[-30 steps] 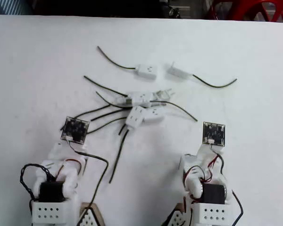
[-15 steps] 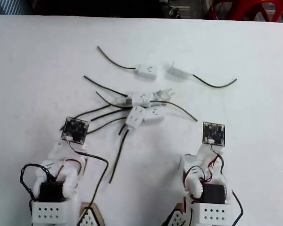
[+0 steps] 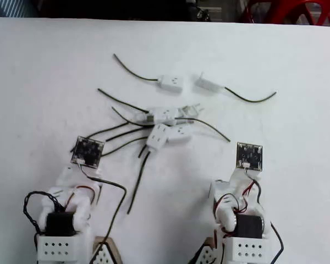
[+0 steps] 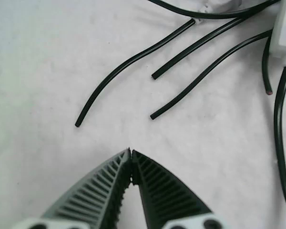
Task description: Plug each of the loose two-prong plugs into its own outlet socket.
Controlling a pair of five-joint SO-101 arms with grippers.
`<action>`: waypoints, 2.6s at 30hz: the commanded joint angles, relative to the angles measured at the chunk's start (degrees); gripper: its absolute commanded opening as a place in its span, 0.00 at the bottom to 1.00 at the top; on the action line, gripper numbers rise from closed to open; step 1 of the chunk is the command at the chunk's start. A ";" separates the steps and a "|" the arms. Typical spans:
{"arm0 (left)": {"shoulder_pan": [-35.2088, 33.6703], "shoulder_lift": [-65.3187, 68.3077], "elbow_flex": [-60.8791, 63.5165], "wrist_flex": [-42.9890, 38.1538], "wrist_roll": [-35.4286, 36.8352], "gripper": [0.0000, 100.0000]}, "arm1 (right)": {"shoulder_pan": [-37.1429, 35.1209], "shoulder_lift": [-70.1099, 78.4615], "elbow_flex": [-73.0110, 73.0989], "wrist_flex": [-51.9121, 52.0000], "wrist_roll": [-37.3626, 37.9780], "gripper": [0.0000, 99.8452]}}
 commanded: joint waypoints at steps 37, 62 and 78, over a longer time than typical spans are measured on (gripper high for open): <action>-4.53 -0.57 -4.22 -6.15 -0.44 0.03 | -15.43 0.22 -18.29 -14.73 0.88 0.03; -4.53 -0.57 -3.96 -5.89 -0.44 0.03 | -30.11 86.55 -68.13 -24.22 -32.35 0.20; -4.53 -0.57 -2.64 -6.24 -0.53 0.03 | -26.68 103.52 -80.97 -24.48 -45.10 0.20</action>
